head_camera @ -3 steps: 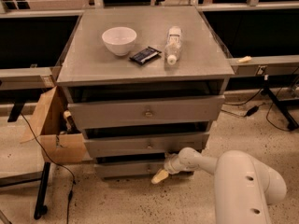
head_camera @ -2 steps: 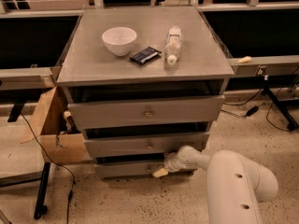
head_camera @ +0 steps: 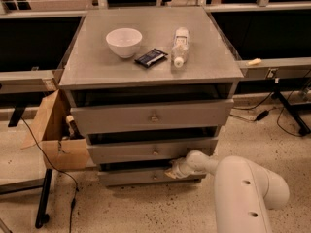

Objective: Open bottom drawer

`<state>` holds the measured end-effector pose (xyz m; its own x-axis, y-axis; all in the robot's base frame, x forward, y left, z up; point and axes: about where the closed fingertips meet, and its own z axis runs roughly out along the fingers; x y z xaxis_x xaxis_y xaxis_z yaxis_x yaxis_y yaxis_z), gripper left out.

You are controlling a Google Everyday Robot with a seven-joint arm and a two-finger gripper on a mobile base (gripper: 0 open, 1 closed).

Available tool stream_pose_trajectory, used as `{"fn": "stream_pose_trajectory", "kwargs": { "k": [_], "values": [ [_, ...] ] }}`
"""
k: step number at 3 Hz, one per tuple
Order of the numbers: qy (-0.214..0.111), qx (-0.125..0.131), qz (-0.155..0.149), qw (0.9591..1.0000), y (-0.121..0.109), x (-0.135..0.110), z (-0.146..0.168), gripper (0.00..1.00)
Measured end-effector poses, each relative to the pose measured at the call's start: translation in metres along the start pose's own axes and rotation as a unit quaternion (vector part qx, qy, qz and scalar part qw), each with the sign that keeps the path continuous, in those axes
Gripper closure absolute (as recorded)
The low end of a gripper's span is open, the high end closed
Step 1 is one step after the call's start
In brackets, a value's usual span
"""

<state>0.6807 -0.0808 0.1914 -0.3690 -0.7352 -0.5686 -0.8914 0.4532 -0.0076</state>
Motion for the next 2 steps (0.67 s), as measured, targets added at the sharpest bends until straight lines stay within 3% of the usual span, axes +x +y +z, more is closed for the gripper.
{"fn": "stream_pose_trajectory", "kwargs": {
  "k": [1, 2],
  "values": [
    [0.000, 0.000, 0.000, 1.0000, 0.0000, -0.0038, -0.0055, 0.96],
    [0.007, 0.000, 0.004, 1.0000, 0.0025, 0.0041, -0.0080, 1.00]
  ]
}}
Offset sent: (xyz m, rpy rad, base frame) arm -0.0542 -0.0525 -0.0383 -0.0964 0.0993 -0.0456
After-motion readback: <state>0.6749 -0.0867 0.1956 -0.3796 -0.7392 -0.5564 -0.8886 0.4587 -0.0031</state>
